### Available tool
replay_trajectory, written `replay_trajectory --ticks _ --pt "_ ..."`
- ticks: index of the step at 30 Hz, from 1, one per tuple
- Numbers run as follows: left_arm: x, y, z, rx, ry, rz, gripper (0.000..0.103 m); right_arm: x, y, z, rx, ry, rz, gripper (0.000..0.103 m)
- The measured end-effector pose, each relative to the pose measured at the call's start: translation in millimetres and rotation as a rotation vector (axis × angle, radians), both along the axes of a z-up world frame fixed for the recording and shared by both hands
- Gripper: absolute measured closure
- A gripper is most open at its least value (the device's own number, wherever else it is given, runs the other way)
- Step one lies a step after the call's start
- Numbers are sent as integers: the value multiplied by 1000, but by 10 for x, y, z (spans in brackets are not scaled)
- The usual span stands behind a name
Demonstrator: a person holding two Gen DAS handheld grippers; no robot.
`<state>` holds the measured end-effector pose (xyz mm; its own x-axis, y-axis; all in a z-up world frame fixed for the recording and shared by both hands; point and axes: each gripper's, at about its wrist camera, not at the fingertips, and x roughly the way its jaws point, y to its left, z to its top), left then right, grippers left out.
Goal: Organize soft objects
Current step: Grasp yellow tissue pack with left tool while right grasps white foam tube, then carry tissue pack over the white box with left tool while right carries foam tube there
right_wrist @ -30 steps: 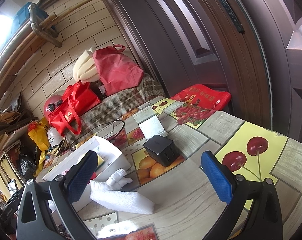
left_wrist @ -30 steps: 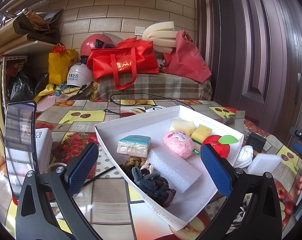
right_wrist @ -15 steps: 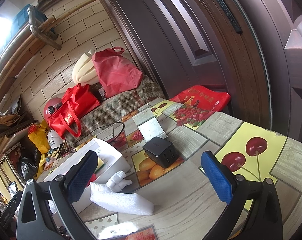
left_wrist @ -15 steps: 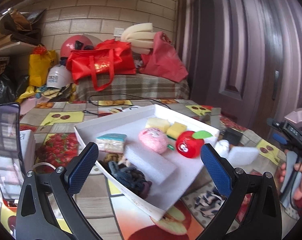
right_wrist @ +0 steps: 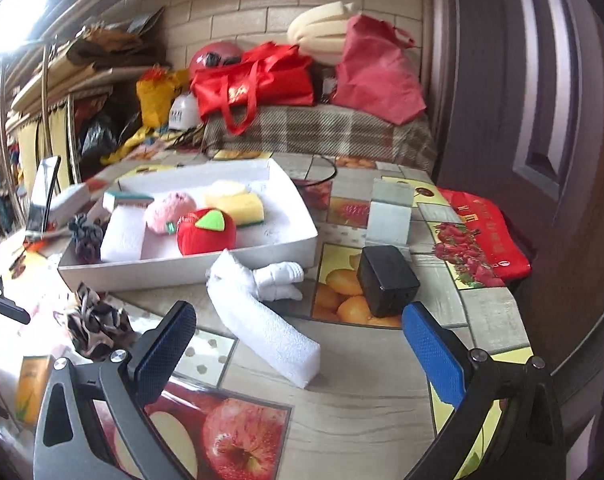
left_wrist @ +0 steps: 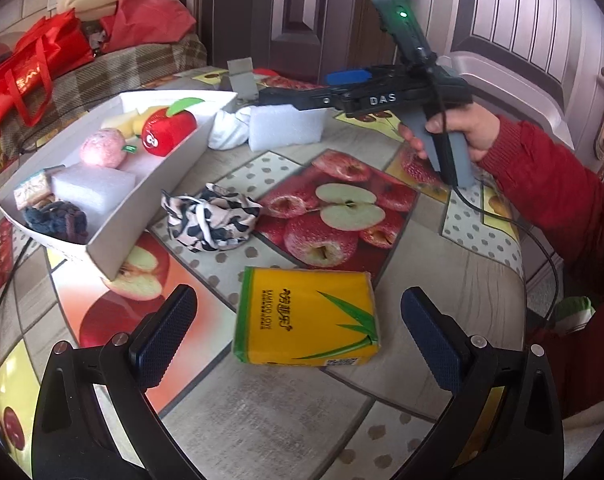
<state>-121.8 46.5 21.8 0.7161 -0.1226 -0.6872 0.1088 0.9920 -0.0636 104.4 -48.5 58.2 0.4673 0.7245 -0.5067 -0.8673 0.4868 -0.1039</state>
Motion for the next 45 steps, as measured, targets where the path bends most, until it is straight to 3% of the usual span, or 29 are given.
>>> replay_trajectory --ticks 2,7,8,9,10,11,14,19,23,25,28,30,38,45 --pt "87 -31 -60 -10 48 1 1 63 149 -88 -61 16 35 3" --pt "207 -86 -126 -10 108 7 4 47 481 -261 -201 -17 109 21" --pt "204 -65 -138 -18 115 9 21 38 527 -291 -227 -17 120 31" --pt "209 -42 -149 -18 124 16 30 31 571 -337 -258 -14 129 48" --pt "200 -17 -140 -18 117 18 30 29 599 -382 -287 -11 132 54" --pt "196 34 -138 -16 115 15 30 23 602 -408 -300 -7 134 70" --pt "94 55 -83 -7 69 13 31 -57 501 -395 -282 -1 146 84" --pt "-169 183 149 41 -144 102 31 -249 145 -185 -100 -10 130 84" --pt "-390 478 330 107 -370 363 31 -438 -78 2 74 -70 81 84" --pt "-480 653 369 115 -431 505 30 -475 -174 66 169 -80 28 84" --pt "-505 879 373 107 -435 628 30 -516 -234 68 249 -93 -63 84" --pt "-498 946 362 109 -438 657 30 -533 -201 44 257 -98 -91 84" --pt "-350 956 322 156 -435 650 30 -560 -46 16 236 -93 -89 84" --pt "-154 1117 333 155 -433 701 30 -526 100 -3 235 -81 -91 84"
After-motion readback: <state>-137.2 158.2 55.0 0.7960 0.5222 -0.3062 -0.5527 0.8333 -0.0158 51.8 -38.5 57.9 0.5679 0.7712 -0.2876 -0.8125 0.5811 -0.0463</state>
